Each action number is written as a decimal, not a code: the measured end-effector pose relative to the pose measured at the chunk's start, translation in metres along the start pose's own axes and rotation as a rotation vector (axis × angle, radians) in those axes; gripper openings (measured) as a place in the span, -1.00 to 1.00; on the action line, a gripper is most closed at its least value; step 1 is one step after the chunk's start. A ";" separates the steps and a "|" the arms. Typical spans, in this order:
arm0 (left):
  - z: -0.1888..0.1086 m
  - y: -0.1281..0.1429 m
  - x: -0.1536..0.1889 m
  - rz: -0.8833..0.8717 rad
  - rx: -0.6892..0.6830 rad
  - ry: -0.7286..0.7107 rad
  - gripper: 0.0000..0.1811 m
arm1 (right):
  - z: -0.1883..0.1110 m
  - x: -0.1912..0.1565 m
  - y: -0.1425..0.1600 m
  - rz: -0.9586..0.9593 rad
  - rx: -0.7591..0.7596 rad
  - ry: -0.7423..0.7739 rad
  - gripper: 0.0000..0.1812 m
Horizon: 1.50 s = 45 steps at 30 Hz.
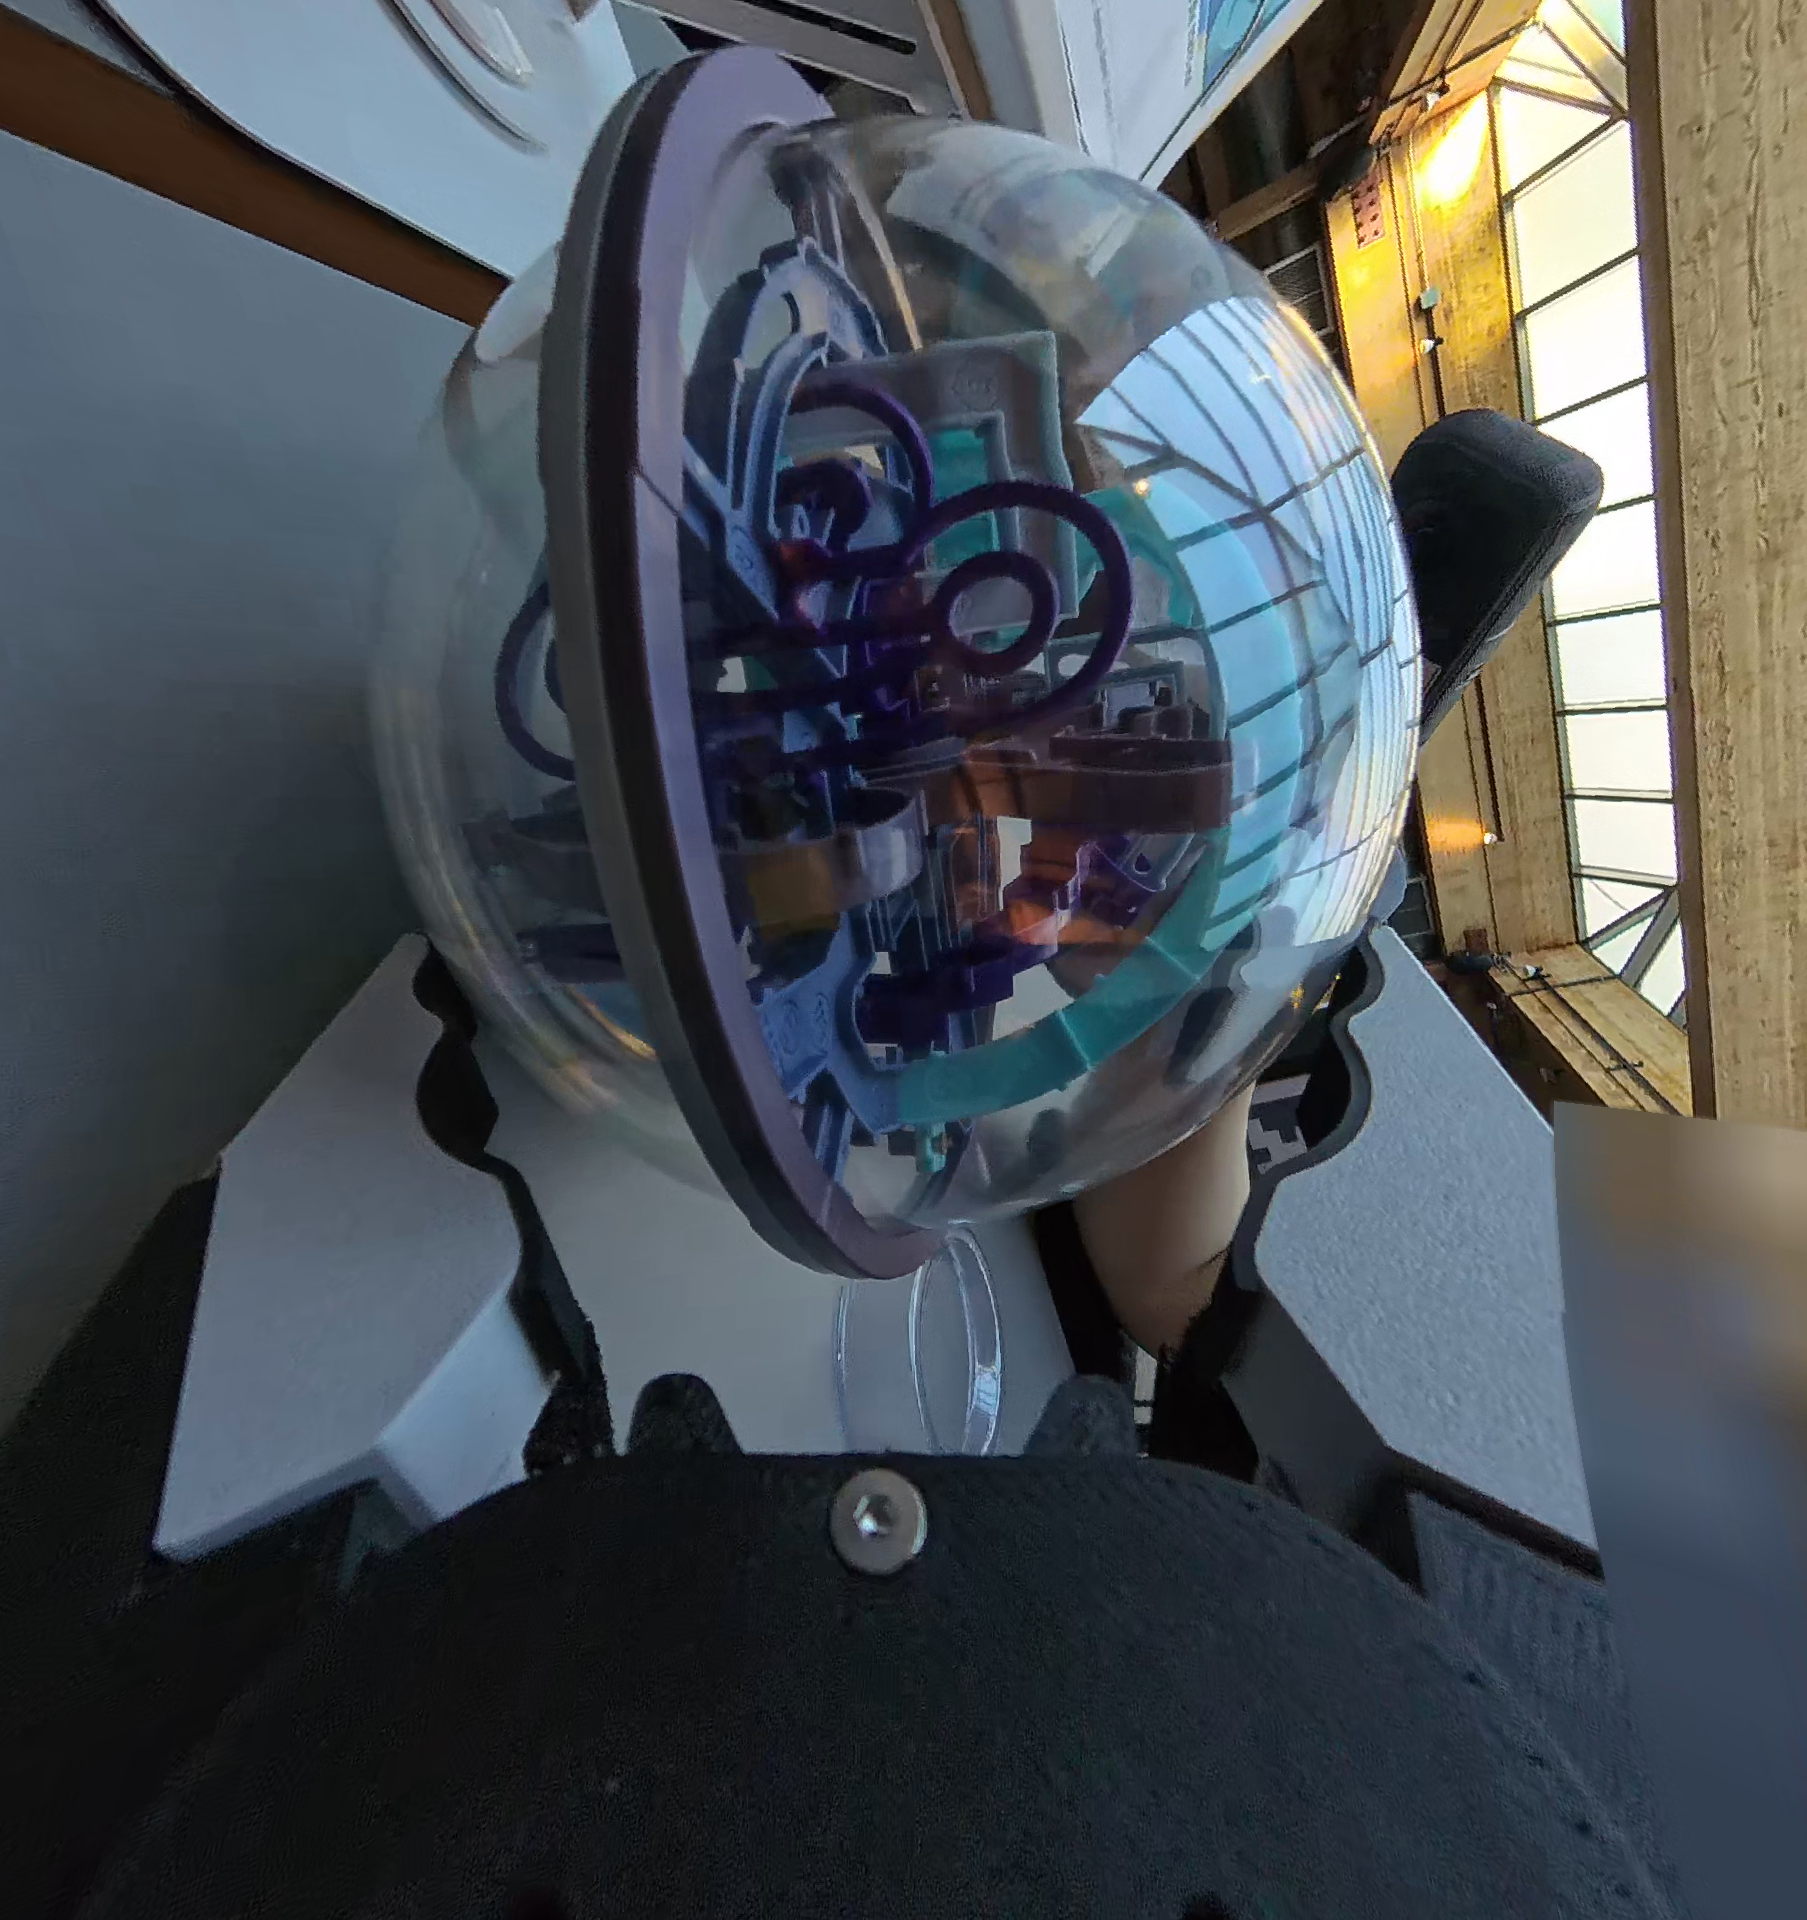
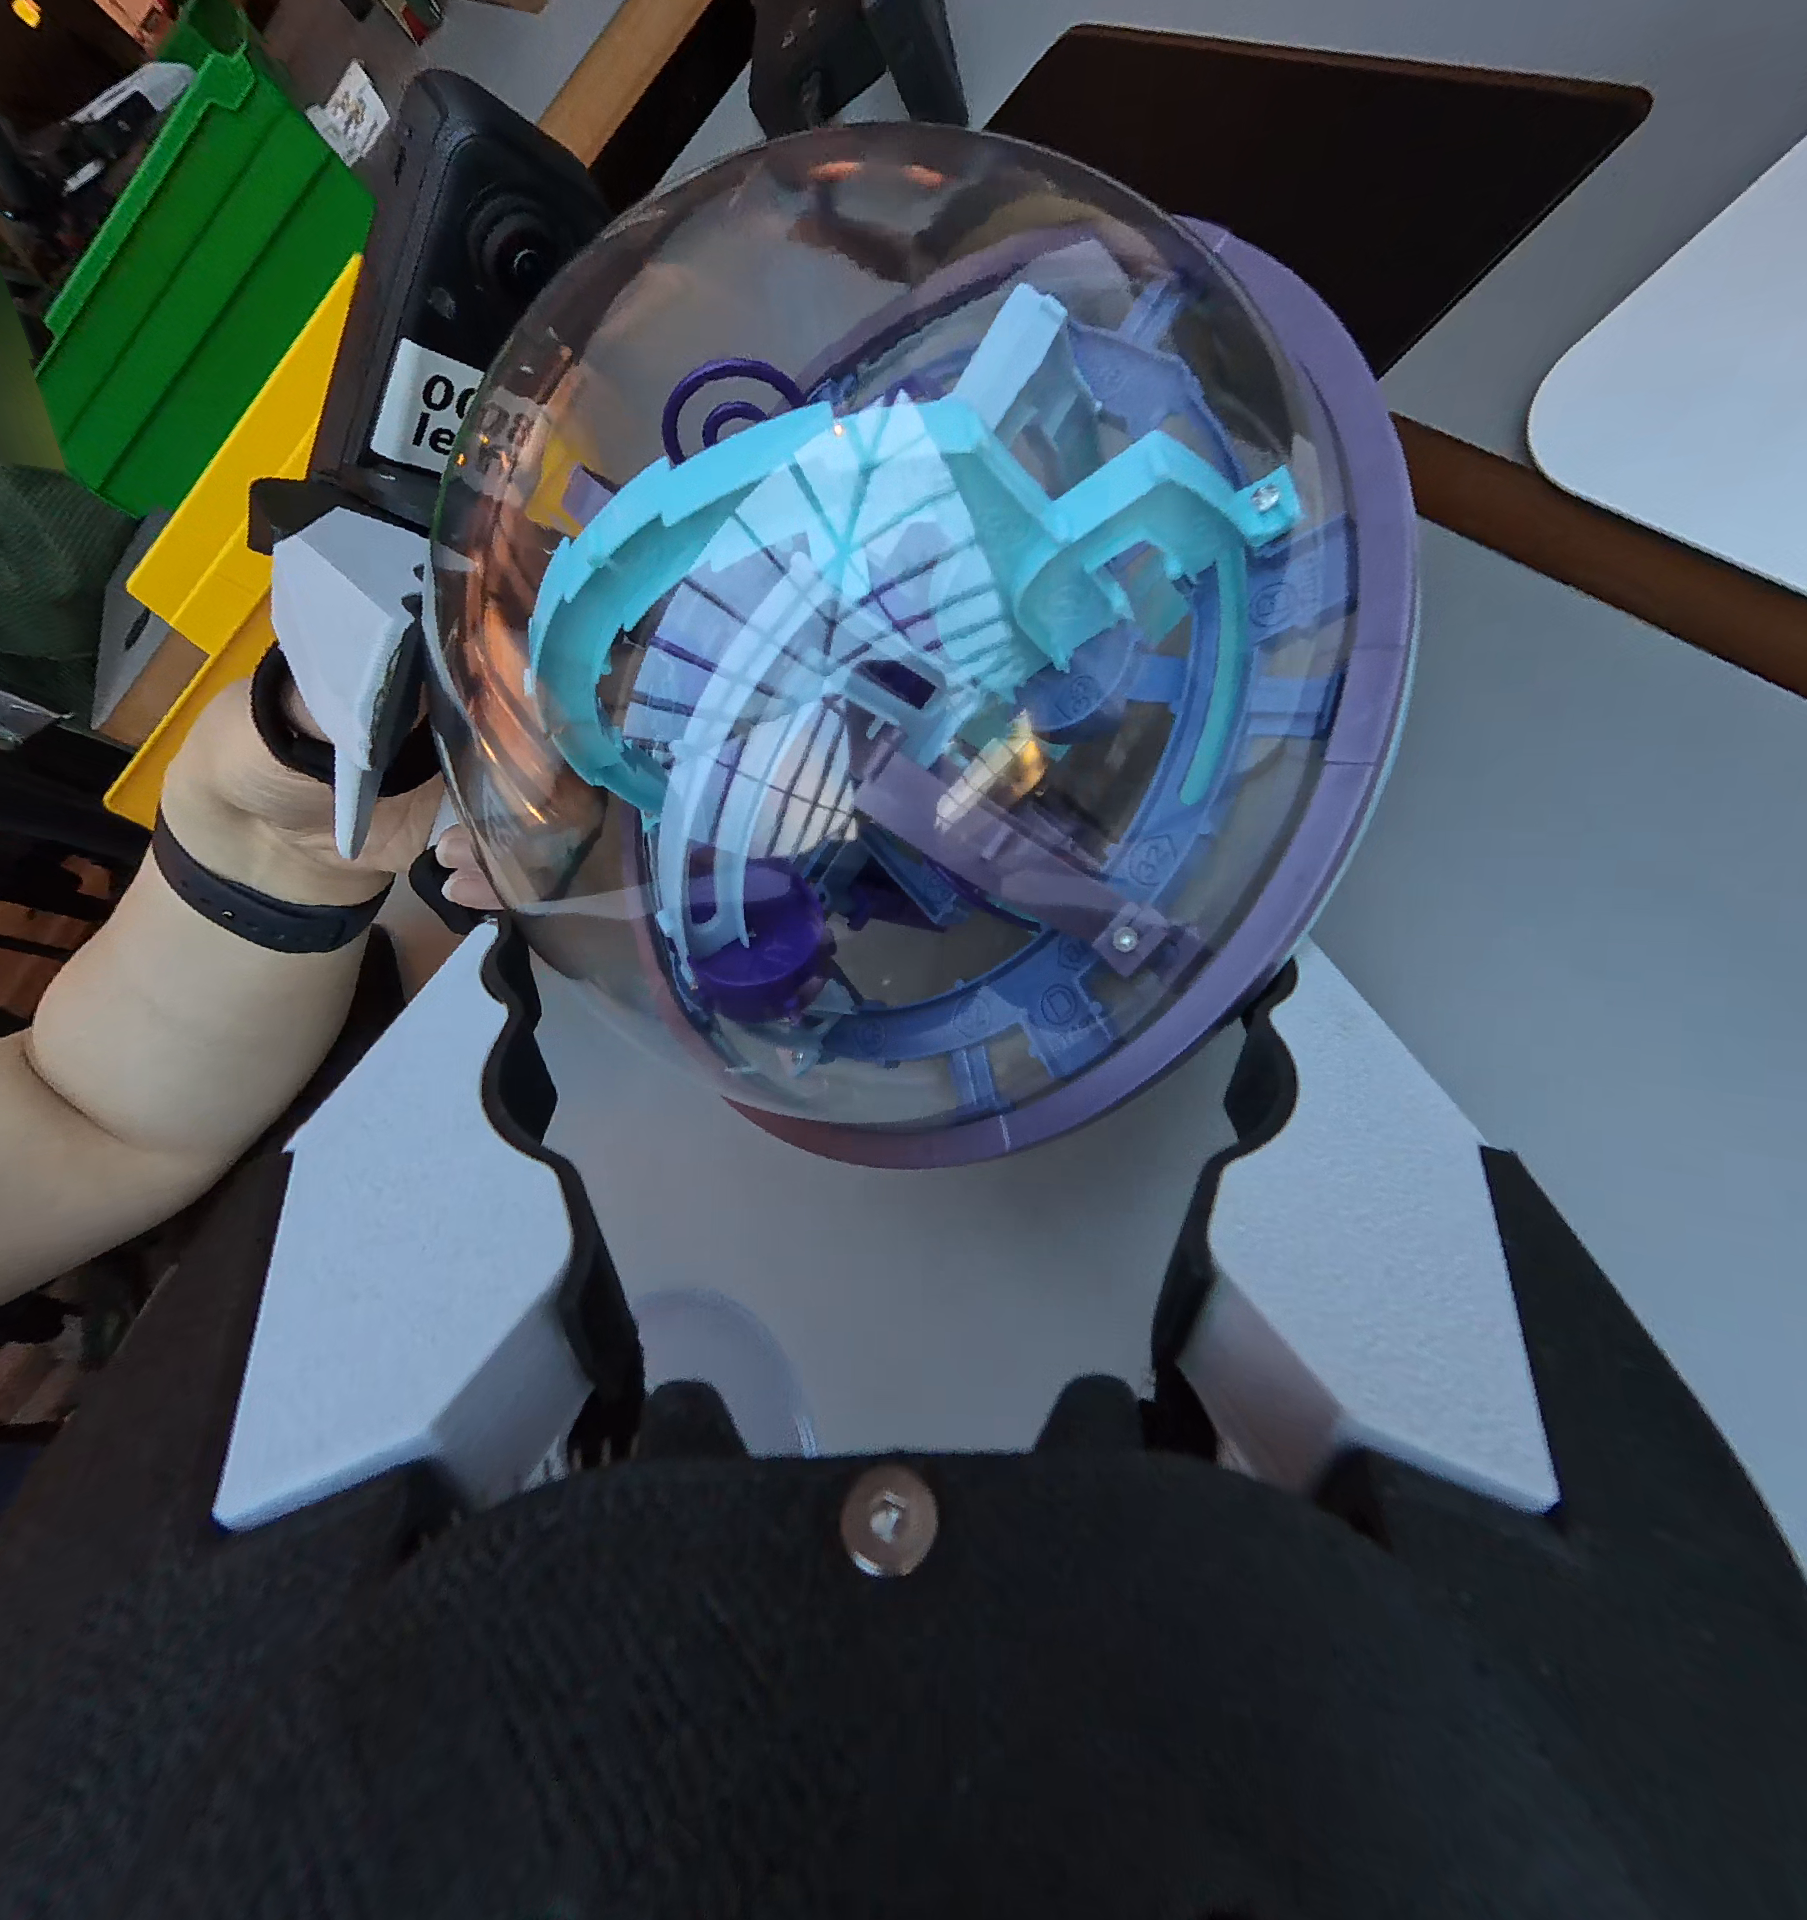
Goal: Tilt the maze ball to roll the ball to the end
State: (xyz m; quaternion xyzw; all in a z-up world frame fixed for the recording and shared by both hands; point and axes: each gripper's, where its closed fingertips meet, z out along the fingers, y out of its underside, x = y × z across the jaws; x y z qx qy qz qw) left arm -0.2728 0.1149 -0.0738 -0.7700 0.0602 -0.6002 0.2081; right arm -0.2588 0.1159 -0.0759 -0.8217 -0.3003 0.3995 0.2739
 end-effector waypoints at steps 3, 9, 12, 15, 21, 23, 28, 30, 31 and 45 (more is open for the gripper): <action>0.001 0.008 -0.002 -0.025 -0.005 0.003 0.74 | 0.000 -0.001 0.008 0.013 -0.012 -0.004 0.49; -0.002 0.016 -0.003 -0.020 0.000 0.002 0.74 | 0.002 -0.005 0.015 0.003 -0.026 -0.009 0.49; -0.003 0.018 0.000 -0.013 0.006 0.008 0.74 | 0.000 -0.008 0.015 -0.002 -0.019 -0.002 0.49; -0.004 0.023 0.009 -0.003 0.002 0.007 0.74 | -0.007 -0.016 0.017 -0.006 -0.015 0.000 0.49; 0.000 0.063 0.035 -0.013 -0.058 0.021 0.74 | -0.034 -0.042 0.045 0.015 -0.019 0.016 0.49; 0.002 0.080 0.044 -0.001 -0.081 0.015 0.74 | -0.045 -0.052 0.059 0.029 -0.016 0.023 0.49; 0.002 0.121 0.069 0.009 -0.135 0.003 0.74 | -0.069 -0.081 0.092 0.068 -0.009 0.034 0.49; 0.000 0.135 0.078 0.012 -0.159 -0.001 0.74 | -0.076 -0.093 0.102 0.078 -0.009 0.035 0.49; -0.001 0.142 0.081 0.016 -0.169 -0.006 0.74 | -0.079 -0.098 0.107 0.084 -0.012 0.035 0.49; -0.002 0.184 0.083 -0.018 -0.219 -0.028 0.74 | -0.085 -0.117 0.148 0.148 -0.059 0.020 0.49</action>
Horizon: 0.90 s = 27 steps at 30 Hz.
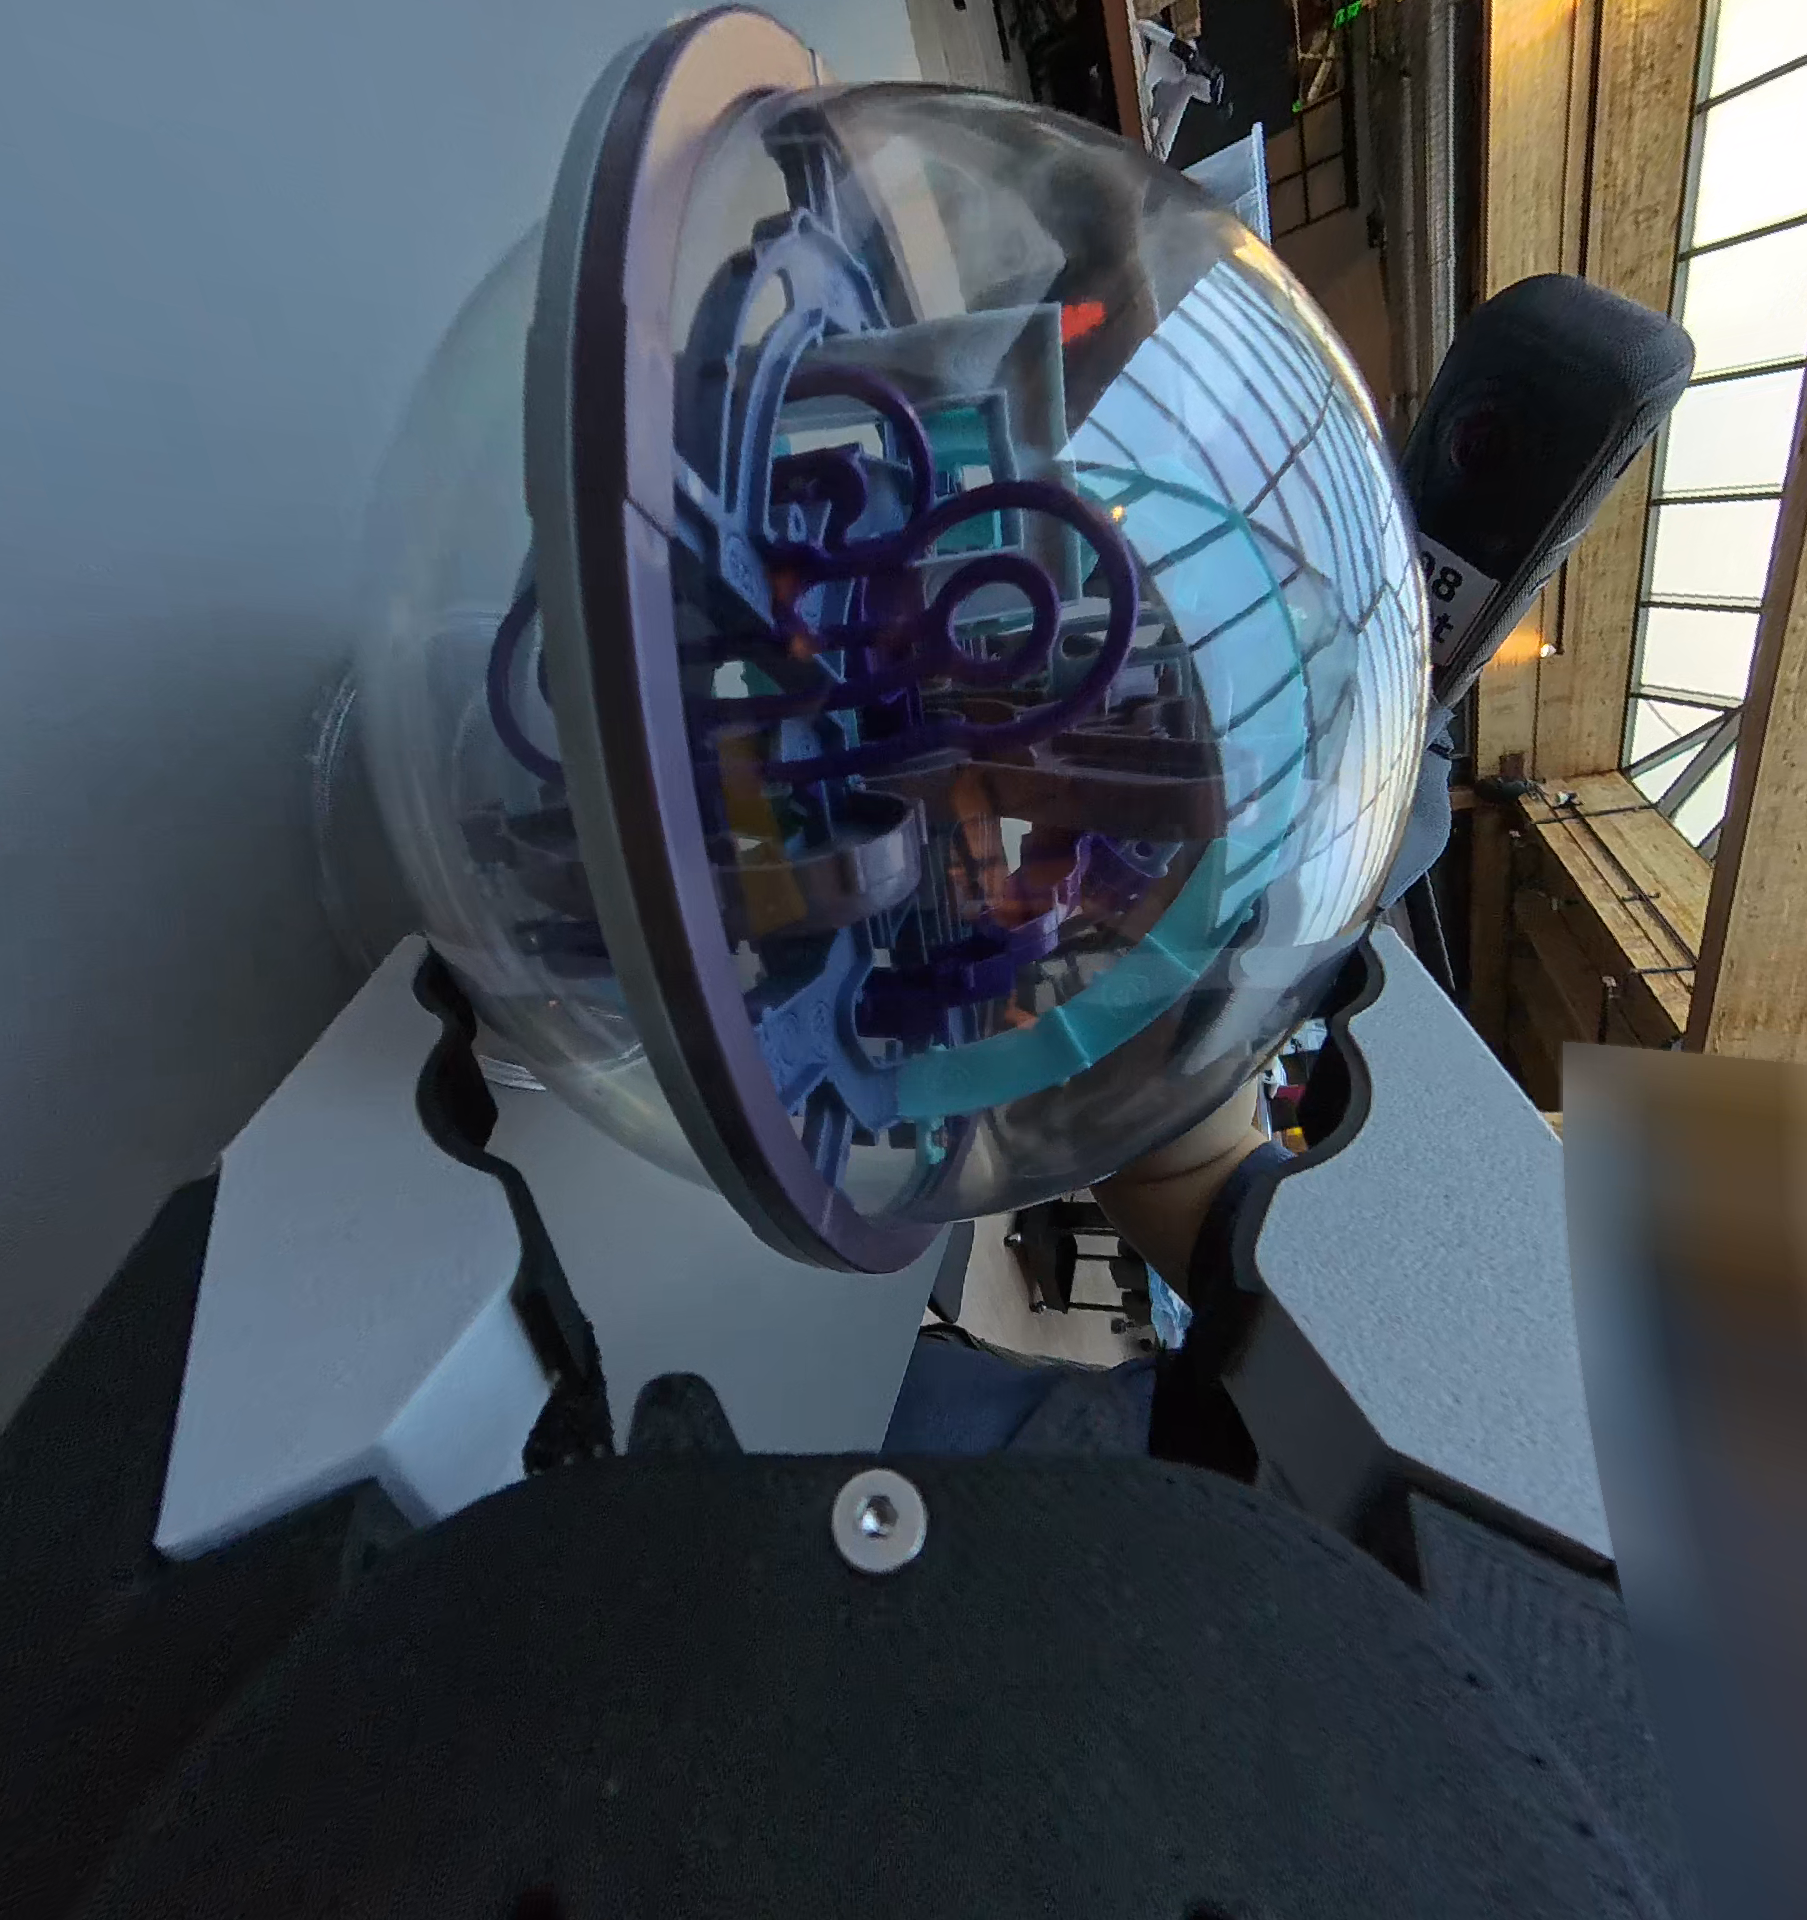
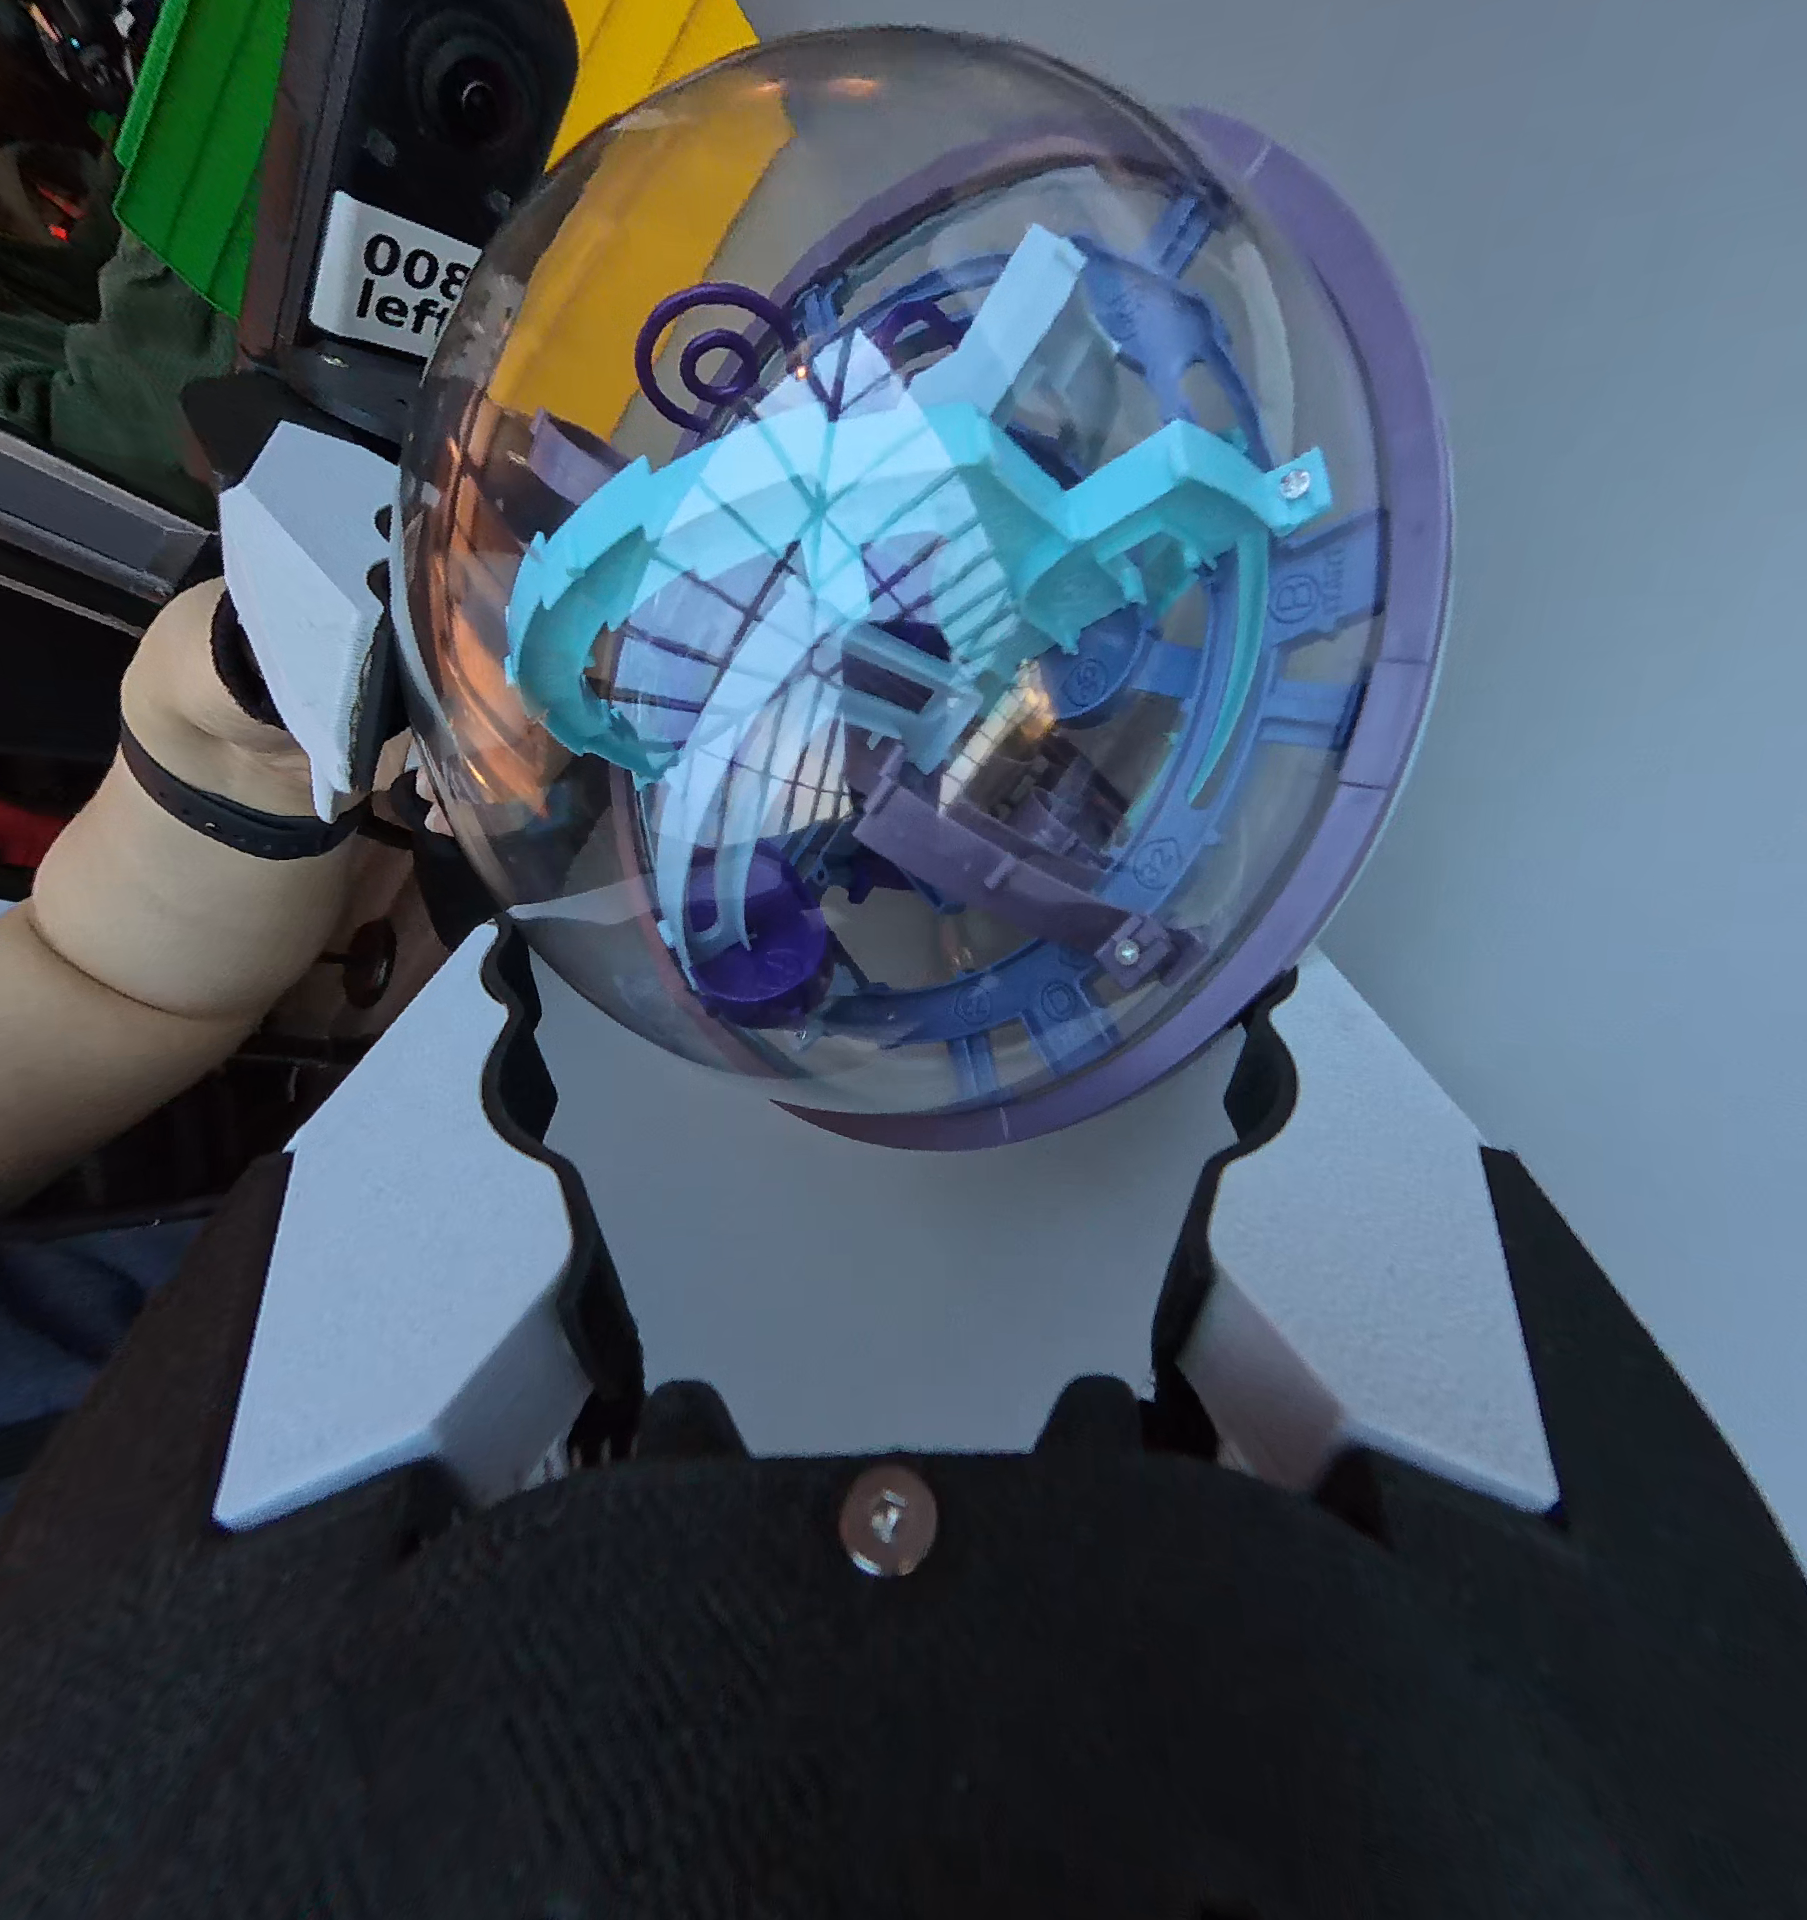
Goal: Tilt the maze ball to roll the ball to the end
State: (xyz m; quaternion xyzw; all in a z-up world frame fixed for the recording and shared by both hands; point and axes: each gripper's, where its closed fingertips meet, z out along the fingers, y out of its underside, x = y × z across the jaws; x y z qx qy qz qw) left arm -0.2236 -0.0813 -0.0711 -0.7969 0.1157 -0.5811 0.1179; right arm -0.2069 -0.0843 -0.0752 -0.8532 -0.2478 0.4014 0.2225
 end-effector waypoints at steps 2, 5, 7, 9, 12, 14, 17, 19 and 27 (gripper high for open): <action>0.003 0.004 -0.002 -0.010 -0.013 0.002 0.74 | 0.000 0.001 0.004 0.006 -0.006 -0.002 0.49; 0.005 0.008 -0.002 -0.004 -0.031 -0.004 0.74 | -0.002 0.003 0.008 0.003 -0.005 -0.006 0.49; 0.006 0.008 -0.002 -0.005 -0.040 -0.011 0.74 | -0.002 0.004 0.009 0.009 0.003 -0.013 0.49; 0.006 0.007 -0.002 -0.009 -0.049 -0.016 0.74 | -0.002 0.004 0.008 0.010 0.009 -0.021 0.49; 0.006 0.008 -0.003 -0.003 -0.068 -0.025 0.75 | -0.002 0.004 0.008 0.004 0.014 -0.031 0.49; 0.005 0.008 -0.003 0.002 -0.076 -0.028 0.75 | -0.002 0.005 0.008 0.003 0.017 -0.038 0.48; 0.004 0.009 -0.003 0.005 -0.097 -0.032 0.74 | -0.002 0.005 0.009 0.008 0.022 -0.053 0.46; 0.003 0.008 -0.003 -0.001 -0.105 -0.036 0.74 | -0.002 0.005 0.009 0.016 0.029 -0.065 0.45; 0.004 0.020 -0.002 0.002 -0.241 -0.087 0.76 | -0.004 0.003 0.011 0.008 0.043 -0.088 0.44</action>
